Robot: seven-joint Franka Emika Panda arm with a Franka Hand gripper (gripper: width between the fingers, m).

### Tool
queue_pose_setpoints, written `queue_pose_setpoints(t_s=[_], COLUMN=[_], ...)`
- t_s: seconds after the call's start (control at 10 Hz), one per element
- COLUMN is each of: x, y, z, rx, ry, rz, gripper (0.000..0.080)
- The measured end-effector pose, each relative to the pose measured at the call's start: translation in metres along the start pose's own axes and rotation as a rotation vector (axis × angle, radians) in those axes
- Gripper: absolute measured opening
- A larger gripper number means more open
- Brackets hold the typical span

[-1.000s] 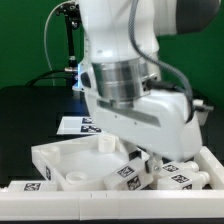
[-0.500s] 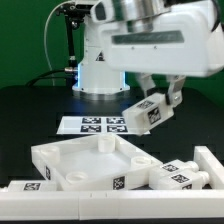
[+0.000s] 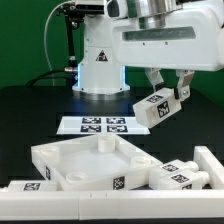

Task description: Assemble square table

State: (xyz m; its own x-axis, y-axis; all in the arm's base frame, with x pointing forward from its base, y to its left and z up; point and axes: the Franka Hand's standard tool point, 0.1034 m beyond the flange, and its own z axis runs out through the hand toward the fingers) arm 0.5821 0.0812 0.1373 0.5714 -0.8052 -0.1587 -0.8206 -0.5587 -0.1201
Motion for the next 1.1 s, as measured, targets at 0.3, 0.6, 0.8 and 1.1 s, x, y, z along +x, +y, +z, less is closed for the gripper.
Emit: queue_pose_setpoints(t_s=[0.3,0.6,0.8,1.1], x=[-0.043,-0.038,-0.035,0.000], y=[0.051,0.060,0.064,0.148], z=[0.008,0.010,0.011,0.014], rx=[-0.059,-0.044,-0.043,-0.064], ry=[0.009,0.030,0.033,0.060], rz=[-0.219,-0.217,-0.250,-0.471], gripper=[0.0284,0.0285,0.0285,0.0285])
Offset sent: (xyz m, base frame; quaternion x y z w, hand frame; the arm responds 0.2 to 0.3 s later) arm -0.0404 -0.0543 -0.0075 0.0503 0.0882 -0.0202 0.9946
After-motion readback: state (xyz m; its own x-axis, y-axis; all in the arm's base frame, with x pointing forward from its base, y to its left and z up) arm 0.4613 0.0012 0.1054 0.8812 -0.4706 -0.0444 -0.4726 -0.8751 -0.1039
